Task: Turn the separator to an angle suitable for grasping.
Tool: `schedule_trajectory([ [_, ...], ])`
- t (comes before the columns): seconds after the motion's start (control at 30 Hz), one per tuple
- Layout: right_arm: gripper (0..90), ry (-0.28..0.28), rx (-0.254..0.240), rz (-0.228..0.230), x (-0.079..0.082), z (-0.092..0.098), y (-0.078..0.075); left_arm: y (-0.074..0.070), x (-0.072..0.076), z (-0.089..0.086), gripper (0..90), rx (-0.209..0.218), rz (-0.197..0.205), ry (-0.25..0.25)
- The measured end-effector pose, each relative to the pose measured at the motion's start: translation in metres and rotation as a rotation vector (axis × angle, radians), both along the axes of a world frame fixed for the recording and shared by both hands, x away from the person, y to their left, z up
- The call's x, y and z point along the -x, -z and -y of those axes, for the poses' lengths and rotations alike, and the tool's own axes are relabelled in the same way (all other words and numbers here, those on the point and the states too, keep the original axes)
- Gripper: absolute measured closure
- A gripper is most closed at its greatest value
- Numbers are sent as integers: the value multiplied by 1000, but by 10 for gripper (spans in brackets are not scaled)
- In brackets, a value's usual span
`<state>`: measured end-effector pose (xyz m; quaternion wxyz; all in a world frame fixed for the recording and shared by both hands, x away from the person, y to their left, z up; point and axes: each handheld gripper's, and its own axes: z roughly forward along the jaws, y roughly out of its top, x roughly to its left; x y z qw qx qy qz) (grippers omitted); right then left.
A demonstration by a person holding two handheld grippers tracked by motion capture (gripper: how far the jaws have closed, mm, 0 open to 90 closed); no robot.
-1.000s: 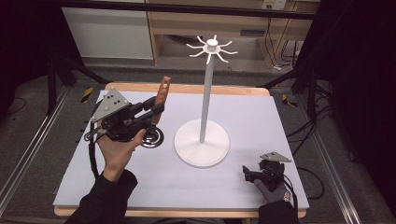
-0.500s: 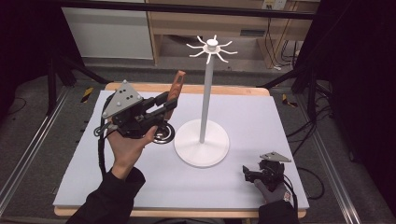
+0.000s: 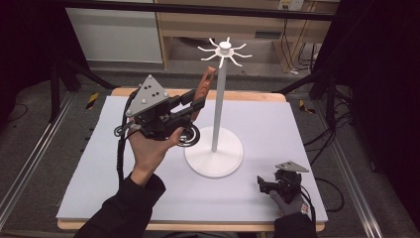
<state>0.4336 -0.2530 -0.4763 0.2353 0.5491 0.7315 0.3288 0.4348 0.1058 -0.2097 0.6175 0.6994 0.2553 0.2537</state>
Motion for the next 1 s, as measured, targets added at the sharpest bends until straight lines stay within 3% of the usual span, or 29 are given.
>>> schedule_trajectory([
  [0.47,68,3,1,3,0,0,0,-11,-7,12,703,-16,-1,4],
  [1.0,67,1,1,4,0,0,0,-3,-22,21,702,-22,-22,1],
])
